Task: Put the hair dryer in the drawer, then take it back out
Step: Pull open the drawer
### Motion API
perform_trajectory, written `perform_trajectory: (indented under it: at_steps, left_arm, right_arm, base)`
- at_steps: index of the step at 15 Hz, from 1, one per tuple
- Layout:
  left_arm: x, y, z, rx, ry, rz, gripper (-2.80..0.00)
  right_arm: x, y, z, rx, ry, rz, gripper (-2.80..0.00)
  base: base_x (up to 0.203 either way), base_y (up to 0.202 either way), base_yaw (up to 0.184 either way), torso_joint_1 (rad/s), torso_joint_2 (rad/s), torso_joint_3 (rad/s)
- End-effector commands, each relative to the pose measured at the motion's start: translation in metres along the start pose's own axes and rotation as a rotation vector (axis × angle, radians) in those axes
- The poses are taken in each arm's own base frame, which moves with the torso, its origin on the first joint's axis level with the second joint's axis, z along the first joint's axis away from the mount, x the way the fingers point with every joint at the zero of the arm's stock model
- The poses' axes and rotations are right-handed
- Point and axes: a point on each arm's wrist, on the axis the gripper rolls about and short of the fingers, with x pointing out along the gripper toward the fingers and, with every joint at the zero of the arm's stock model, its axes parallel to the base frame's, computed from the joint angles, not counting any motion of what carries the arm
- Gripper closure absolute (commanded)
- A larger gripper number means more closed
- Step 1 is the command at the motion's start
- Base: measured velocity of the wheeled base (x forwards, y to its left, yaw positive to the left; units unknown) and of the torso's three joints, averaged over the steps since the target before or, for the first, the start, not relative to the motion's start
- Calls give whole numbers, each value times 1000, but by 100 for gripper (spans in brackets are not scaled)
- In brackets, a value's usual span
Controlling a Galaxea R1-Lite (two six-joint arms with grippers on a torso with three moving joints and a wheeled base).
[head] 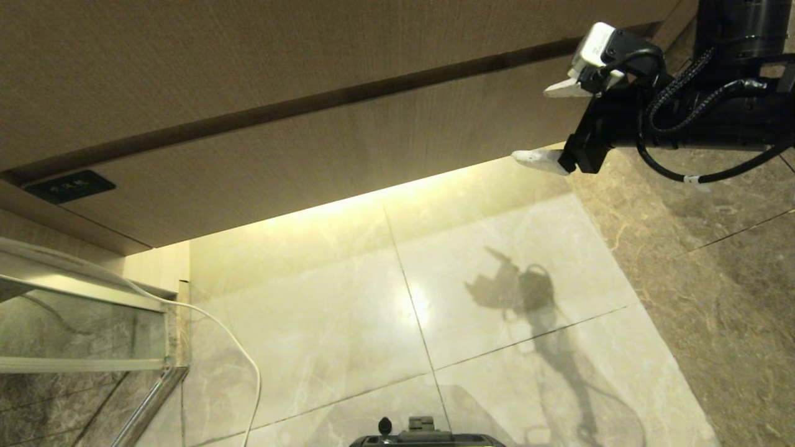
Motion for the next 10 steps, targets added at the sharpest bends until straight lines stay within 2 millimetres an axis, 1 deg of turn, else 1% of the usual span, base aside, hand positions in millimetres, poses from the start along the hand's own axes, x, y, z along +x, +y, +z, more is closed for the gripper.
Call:
perform_trajectory:
  at_steps: [1, 3, 6, 10]
  left_arm:
    - [0, 0, 0, 0, 2, 1, 0]
    - [0, 0, 0, 0, 2, 1, 0]
    - [0, 0, 0, 0, 2, 1, 0]
    - [0, 0, 0, 0, 2, 0, 0]
  right_arm:
    - [-26, 3, 9, 17, 15, -23, -280]
    - [-33, 6, 10, 70, 25, -13, -280]
    - [-41, 11, 13, 70, 17, -7, -280]
    - [-49, 10, 18, 64, -1, -20, -280]
  base:
    - [0, 0, 0, 0, 0, 0]
    - [0, 0, 0, 0, 0, 0]
    - [0, 0, 0, 0, 0, 0]
    - [0, 0, 0, 0, 0, 0]
